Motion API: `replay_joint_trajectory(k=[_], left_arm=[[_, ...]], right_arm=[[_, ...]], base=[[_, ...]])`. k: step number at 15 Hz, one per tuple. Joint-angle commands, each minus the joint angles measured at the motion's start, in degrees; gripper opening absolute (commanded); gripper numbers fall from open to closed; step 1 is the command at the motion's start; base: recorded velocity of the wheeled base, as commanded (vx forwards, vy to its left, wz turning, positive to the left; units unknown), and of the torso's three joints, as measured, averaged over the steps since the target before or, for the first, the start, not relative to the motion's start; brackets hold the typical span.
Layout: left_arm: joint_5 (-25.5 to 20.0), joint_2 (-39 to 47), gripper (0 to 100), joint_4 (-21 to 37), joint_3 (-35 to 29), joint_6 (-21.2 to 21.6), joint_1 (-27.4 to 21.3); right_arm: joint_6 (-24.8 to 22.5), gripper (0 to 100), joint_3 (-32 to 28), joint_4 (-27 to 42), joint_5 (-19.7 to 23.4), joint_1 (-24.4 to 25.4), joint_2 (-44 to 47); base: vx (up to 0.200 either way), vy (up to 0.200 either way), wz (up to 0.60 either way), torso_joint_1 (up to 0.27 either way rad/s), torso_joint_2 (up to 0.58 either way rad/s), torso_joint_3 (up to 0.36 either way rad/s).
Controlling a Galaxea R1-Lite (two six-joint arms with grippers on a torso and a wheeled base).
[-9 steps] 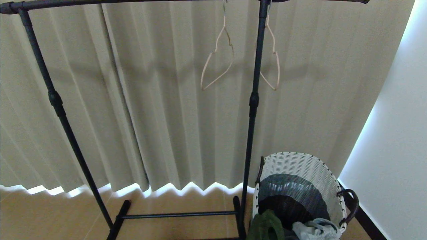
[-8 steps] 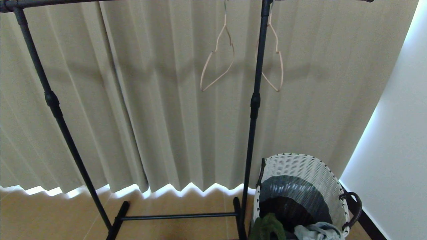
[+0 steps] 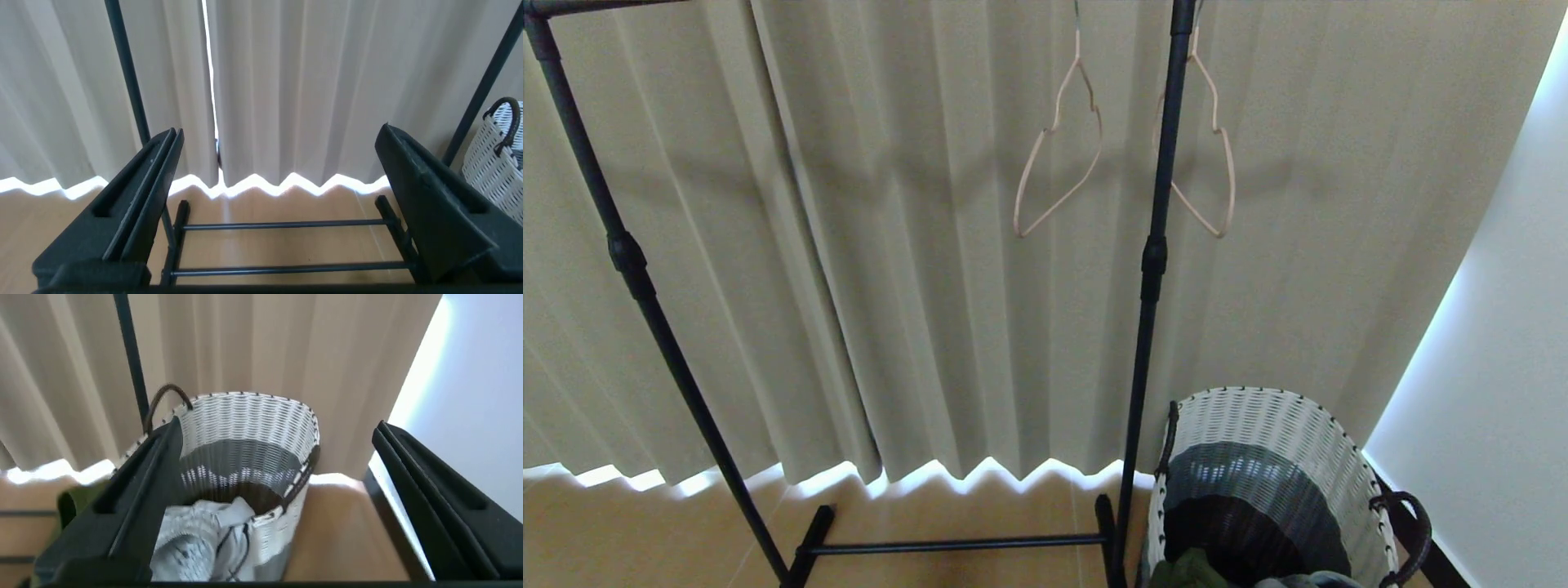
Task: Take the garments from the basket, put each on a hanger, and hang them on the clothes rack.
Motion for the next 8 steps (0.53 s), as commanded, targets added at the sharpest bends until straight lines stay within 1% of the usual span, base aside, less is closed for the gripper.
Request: replay_joint_trajectory(k=[1,2,3,4,5,6,7,8], left_arm=[[0.0,0.0,100,0.0,0.0,0.0,0.0],[0.0,0.0,100,0.0,0.0,-0.1,0.0],[0.0,0.0,100,0.0,0.0,-0.1,0.0],[-0.1,0.0,100,0.0,0.0,-0.1,0.0],[-0.1,0.1,100,0.0,0.0,-0.1,0.0],[-0.1,0.1,100,0.0,0.0,-0.1,0.0],[-0.2,0.0,100,0.0,0.0,-0.2,0.0],[-0.2,0.0,100,0.0,0.0,-0.2,0.0]], right_arm=[[-3.4,100,-1.6,0.7,-0.1,3.1,7.4],[-7.0,100,-3.7,0.7,-0.4,5.9,14.0],[-9.2,100,-5.2,0.5,-0.6,7.2,19.4],[-12.2,100,-6.5,0.3,-0.8,7.6,25.8],[-17.0,100,-6.8,-0.4,-0.9,7.5,32.3],[-19.5,100,-6.8,-0.8,-1.1,7.4,37.1],[-21.1,100,-6.9,-1.4,-1.2,7.3,41.9],[-21.4,100,-6.9,-1.5,-1.2,7.3,42.6]], base=[[0.000,0.000,0.00,0.000,0.00,0.000],[0.000,0.000,0.00,0.000,0.00,0.000],[0.000,0.000,0.00,0.000,0.00,0.000],[0.000,0.000,0.00,0.000,0.00,0.000],[0.000,0.000,0.00,0.000,0.00,0.000],[0.000,0.000,0.00,0.000,0.00,0.000],[0.000,0.000,0.00,0.000,0.00,0.000],[0.000,0.000,0.00,0.000,0.00,0.000]])
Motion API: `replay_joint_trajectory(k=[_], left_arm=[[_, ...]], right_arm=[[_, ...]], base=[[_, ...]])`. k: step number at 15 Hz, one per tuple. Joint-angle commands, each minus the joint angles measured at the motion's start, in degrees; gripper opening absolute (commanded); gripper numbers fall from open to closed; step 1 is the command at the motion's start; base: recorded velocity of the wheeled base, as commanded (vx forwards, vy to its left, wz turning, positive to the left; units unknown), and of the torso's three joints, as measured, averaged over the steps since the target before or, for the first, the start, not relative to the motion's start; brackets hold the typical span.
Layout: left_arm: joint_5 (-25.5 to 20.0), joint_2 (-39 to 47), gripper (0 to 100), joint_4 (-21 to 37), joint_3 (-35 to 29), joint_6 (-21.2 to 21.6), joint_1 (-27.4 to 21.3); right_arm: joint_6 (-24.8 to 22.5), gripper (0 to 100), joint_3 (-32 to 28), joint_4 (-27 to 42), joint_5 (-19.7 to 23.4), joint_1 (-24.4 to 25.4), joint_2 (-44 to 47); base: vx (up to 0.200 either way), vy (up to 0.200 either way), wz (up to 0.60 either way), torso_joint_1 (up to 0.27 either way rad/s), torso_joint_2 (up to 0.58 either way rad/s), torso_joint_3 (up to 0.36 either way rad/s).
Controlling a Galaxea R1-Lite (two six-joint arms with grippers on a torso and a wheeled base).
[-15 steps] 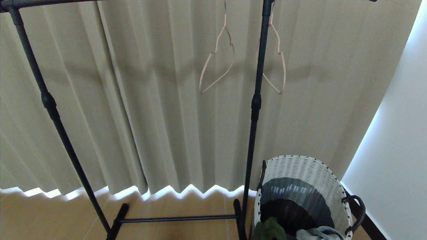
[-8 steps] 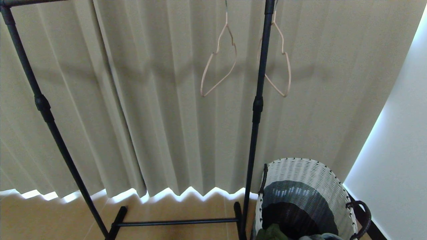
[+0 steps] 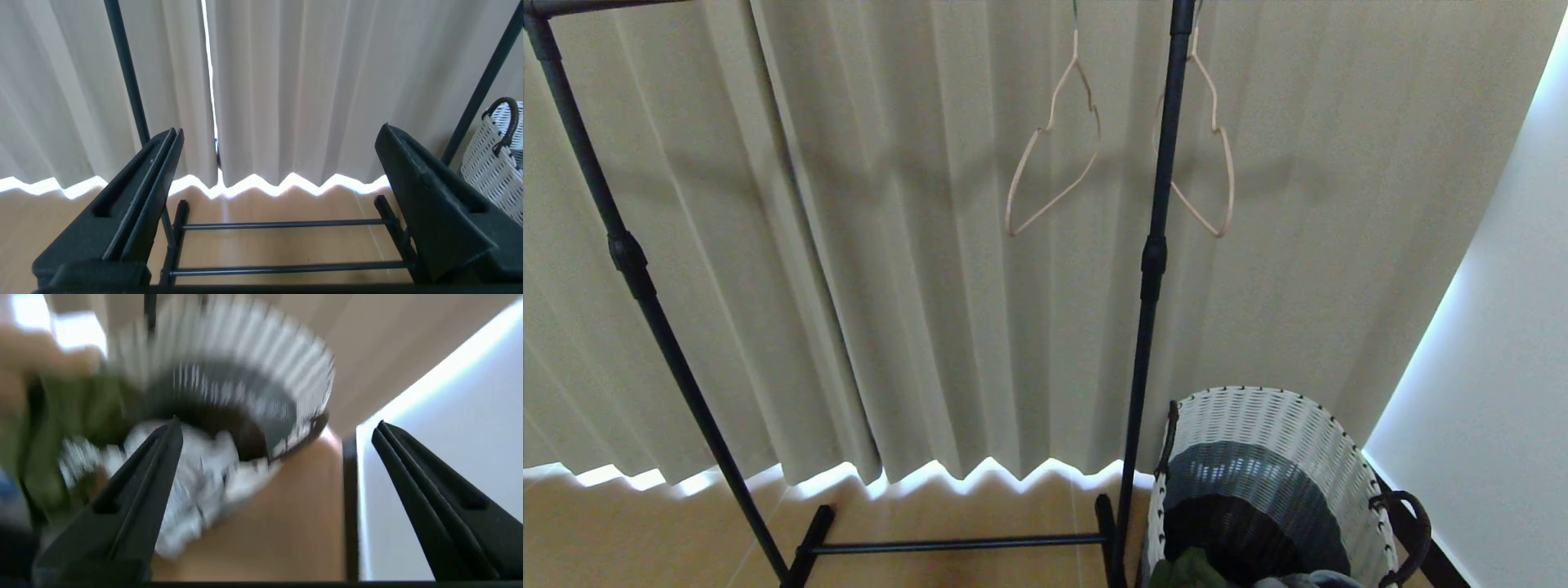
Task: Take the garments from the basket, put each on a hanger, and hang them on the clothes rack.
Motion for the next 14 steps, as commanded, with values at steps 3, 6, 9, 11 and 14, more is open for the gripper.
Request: replay_joint_trajectory(k=[3,6,9,11,14], left_arm=[[0.0,0.0,100,0.0,0.0,0.0,0.0],[0.0,0.0,100,0.0,0.0,0.0,0.0],[0.0,0.0,100,0.0,0.0,0.0,0.0],[0.0,0.0,100,0.0,0.0,0.0,0.0],[0.1,0.0,100,0.0,0.0,0.0,0.1]], right_arm=[[-4.9,100,-2.1,-11.2,-0.3,0.5,30.0],[-14.5,100,-0.5,-12.0,-0.3,-2.4,36.3],[-22.8,100,-0.2,-12.1,0.1,-5.3,40.0],[-26.6,100,-0.1,-12.2,0.2,-5.4,45.6],[-31.5,100,0.7,-13.0,2.2,-5.0,50.0]], base=[[0.000,0.000,0.00,0.000,0.00,0.000],[0.000,0.000,0.00,0.000,0.00,0.000],[0.000,0.000,0.00,0.000,0.00,0.000],[0.000,0.000,0.00,0.000,0.00,0.000],[0.000,0.000,0.00,0.000,0.00,0.000]])
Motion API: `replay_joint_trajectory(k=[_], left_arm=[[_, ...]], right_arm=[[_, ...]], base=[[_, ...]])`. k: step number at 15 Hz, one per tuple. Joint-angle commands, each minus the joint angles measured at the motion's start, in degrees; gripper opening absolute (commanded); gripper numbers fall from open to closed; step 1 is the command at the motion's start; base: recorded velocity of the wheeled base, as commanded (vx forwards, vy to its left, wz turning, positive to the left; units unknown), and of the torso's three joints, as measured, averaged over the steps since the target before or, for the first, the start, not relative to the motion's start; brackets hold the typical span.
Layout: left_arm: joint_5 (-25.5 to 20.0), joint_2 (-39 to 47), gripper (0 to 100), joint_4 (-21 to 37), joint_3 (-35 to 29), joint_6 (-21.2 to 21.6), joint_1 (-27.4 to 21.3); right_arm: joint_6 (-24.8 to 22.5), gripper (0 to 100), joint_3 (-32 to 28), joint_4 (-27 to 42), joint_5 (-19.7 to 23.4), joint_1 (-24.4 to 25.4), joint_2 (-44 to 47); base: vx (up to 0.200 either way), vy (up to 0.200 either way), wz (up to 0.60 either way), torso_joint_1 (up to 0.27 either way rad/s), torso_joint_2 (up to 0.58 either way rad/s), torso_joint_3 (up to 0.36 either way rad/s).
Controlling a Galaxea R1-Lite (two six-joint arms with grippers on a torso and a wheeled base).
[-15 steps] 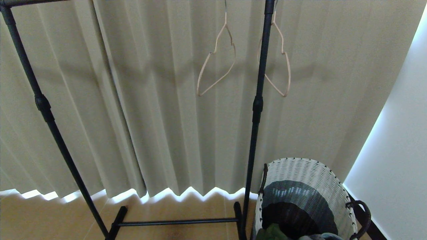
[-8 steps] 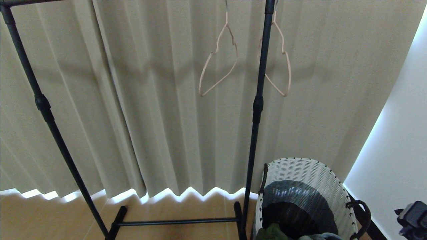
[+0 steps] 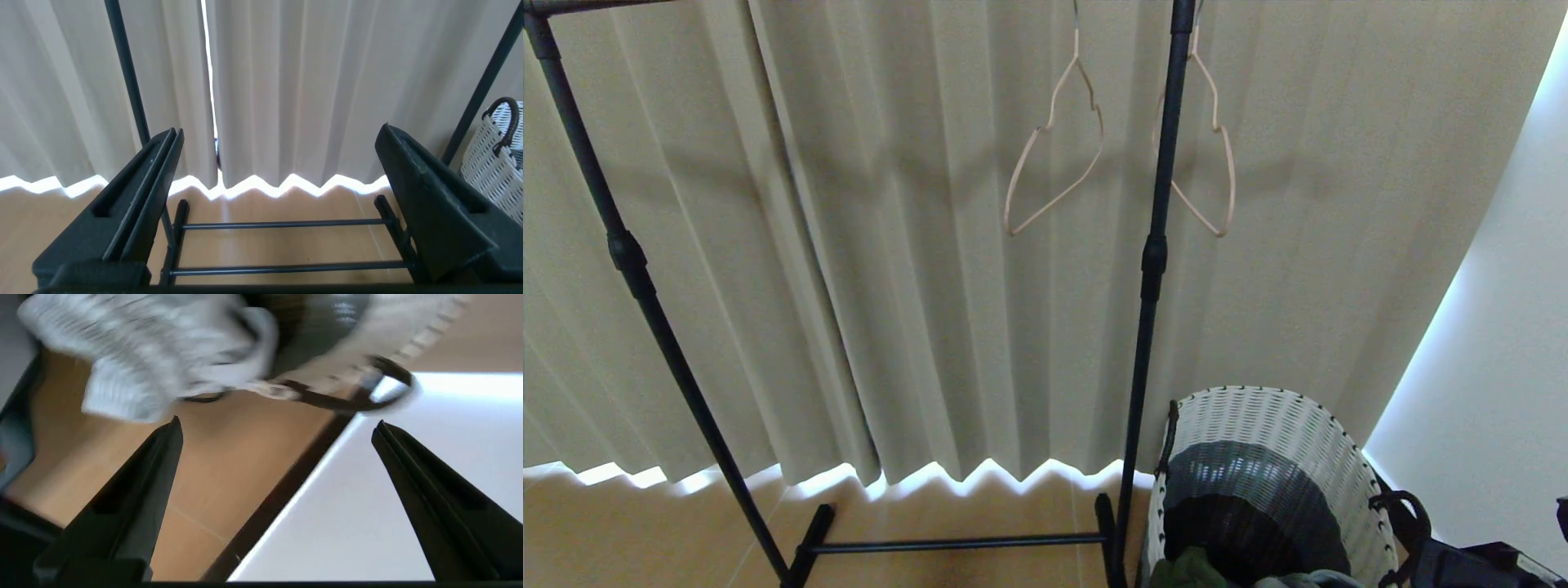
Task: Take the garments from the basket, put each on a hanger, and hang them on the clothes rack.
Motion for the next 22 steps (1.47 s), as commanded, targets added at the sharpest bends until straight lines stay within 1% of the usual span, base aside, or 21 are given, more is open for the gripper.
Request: replay_joint_trajectory(k=[1,4,6,7,8,9,11,12,13,14,15,16,19,20,21,22], left_arm=[[0.1,0.0,100,0.0,0.0,0.0,0.0],[0.1,0.0,100,0.0,0.0,-0.1,0.0],[0.0,0.1,100,0.0,0.0,0.0,0.0],[0.0,0.0,100,0.0,0.0,0.0,0.0],[0.0,0.0,100,0.0,0.0,0.0,0.0],[0.0,0.0,100,0.0,0.0,0.1,0.0],[0.1,0.0,100,0.0,0.0,0.3,0.0],[0.1,0.0,100,0.0,0.0,0.1,0.0],[0.1,0.0,100,0.0,0.0,0.1,0.0],[0.1,0.0,100,0.0,0.0,0.1,0.0],[0.1,0.0,100,0.0,0.0,0.1,0.0],[0.1,0.0,100,0.0,0.0,0.0,0.0],[0.1,0.0,100,0.0,0.0,0.1,0.0],[0.1,0.0,100,0.0,0.0,0.1,0.0],[0.1,0.0,100,0.0,0.0,0.1,0.0],[0.1,0.0,100,0.0,0.0,0.1,0.0]], right_arm=[[-0.6,100,0.5,-0.1,2.2,1.0,4.6],[-0.3,100,0.1,-0.6,4.1,4.0,8.6],[-0.1,100,-0.5,-1.9,4.4,4.7,11.7],[-0.1,100,-0.5,-5.2,4.5,4.5,15.1],[-0.2,100,-0.3,-6.4,4.5,4.5,16.4],[-0.2,100,0.2,-9.4,4.4,4.5,21.3],[-0.2,100,0.0,-14.5,4.3,4.5,27.4],[-0.2,100,0.4,-17.1,4.3,4.5,29.6],[-0.2,100,0.4,-17.4,4.3,4.5,29.6],[-0.1,100,0.2,-22.4,4.2,4.4,32.5],[-0.2,100,0.4,-23.3,4.1,4.3,33.6],[-0.2,0,0.7,-25.5,4.0,4.3,33.0],[-0.2,0,2.1,-28.3,3.5,3.8,30.9],[-0.2,0,3.9,-29.8,3.5,3.9,28.1],[-0.2,0,4.7,-30.2,3.3,3.8,26.3],[-0.1,0,4.9,-30.2,2.8,3.4,22.3]], base=[[0.000,0.000,0.00,0.000,0.00,0.000],[0.000,0.000,0.00,0.000,0.00,0.000],[0.000,0.000,0.00,0.000,0.00,0.000],[0.000,0.000,0.00,0.000,0.00,0.000],[0.000,0.000,0.00,0.000,0.00,0.000],[0.000,0.000,0.00,0.000,0.00,0.000],[0.000,0.000,0.00,0.000,0.00,0.000],[0.000,0.000,0.00,0.000,0.00,0.000],[0.000,0.000,0.00,0.000,0.00,0.000],[0.000,0.000,0.00,0.000,0.00,0.000],[0.000,0.000,0.00,0.000,0.00,0.000],[0.000,0.000,0.00,0.000,0.00,0.000],[0.000,0.000,0.00,0.000,0.00,0.000],[0.000,0.000,0.00,0.000,0.00,0.000],[0.000,0.000,0.00,0.000,0.00,0.000],[0.000,0.000,0.00,0.000,0.00,0.000]])
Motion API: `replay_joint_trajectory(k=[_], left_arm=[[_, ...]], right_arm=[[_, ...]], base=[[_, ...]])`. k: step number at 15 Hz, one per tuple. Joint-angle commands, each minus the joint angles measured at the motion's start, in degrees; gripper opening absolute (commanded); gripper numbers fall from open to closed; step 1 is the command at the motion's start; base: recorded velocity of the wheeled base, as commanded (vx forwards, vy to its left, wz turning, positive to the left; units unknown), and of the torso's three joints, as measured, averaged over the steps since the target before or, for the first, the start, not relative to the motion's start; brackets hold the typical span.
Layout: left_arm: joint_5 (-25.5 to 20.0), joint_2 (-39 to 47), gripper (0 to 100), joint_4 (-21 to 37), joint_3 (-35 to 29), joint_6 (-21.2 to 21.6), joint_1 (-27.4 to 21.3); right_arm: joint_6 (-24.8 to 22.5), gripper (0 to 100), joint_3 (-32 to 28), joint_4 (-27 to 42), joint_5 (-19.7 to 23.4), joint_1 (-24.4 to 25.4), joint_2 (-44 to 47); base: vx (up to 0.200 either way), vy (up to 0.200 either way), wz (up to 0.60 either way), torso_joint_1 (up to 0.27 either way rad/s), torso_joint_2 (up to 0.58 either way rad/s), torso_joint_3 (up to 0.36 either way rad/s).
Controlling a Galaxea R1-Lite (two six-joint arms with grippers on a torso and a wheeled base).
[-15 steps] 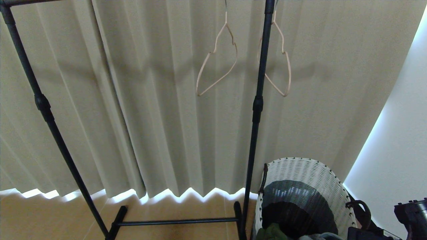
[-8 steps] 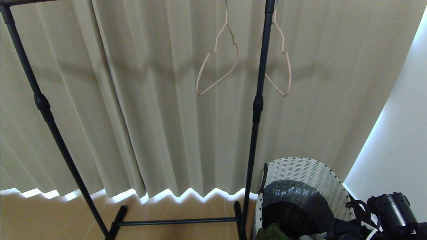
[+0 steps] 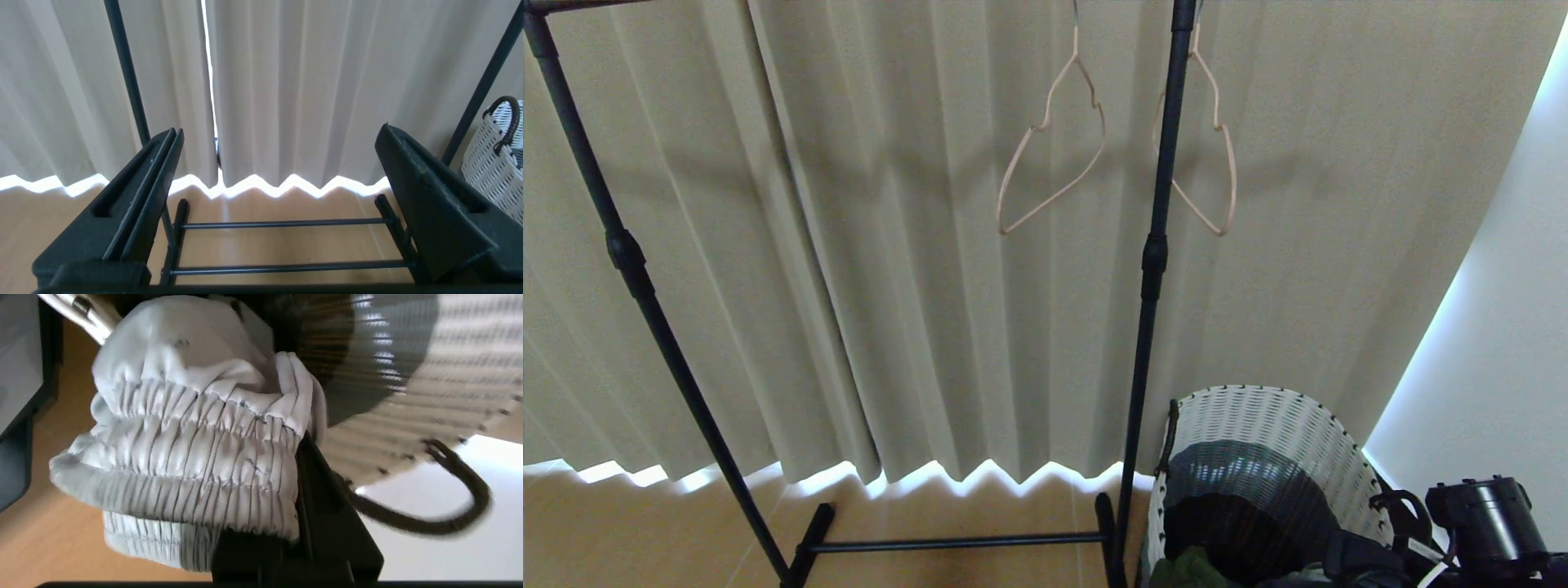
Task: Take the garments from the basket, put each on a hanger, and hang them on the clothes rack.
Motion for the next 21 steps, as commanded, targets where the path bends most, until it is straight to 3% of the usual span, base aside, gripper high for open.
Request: replay_joint_trajectory(k=[1,3,5,8,9,11,12,19,21], left_arm=[[0.1,0.1,100,0.0,0.0,0.1,0.0],[0.1,0.0,100,0.0,0.0,0.1,0.0],[0.2,0.0,100,0.0,0.0,0.0,0.0],[0.3,0.0,100,0.0,0.0,0.0,0.0],[0.3,0.0,100,0.0,0.0,0.2,0.0],[0.3,0.0,100,0.0,0.0,0.0,0.0],[0.2,0.0,100,0.0,0.0,0.1,0.0],[0.1,0.0,100,0.0,0.0,0.1,0.1],[0.1,0.0,100,0.0,0.0,0.1,0.0]], right_arm=[[0.8,0,1.4,0.5,-0.4,-0.3,-12.0],[4.9,0,0.6,2.1,-1.3,-0.4,-18.8],[13.1,0,-4.4,6.8,-5.2,-0.4,-28.8],[18.2,0,-15.1,23.3,-6.3,-4.0,-38.4],[20.8,0,-19.3,34.1,-6.3,-4.0,-43.3],[24.8,0,-22.7,42.7,-6.1,-4.2,-46.9],[26.6,0,-22.6,43.4,-6.2,-4.1,-48.5],[26.9,0,-24.0,42.8,-6.2,-4.3,-50.9],[26.9,0,-24.0,42.9,-6.4,-4.3,-51.9]], base=[[0.000,0.000,0.00,0.000,0.00,0.000],[0.000,0.000,0.00,0.000,0.00,0.000],[0.000,0.000,0.00,0.000,0.00,0.000],[-0.200,0.000,0.00,0.001,0.01,0.004],[-0.200,0.000,0.00,0.002,0.00,-0.007],[-0.200,0.000,0.00,0.000,0.01,0.005],[-0.200,0.000,0.00,0.012,0.00,0.002],[-0.200,0.000,0.00,0.000,0.00,0.002],[0.000,0.000,0.00,0.000,0.00,0.000]])
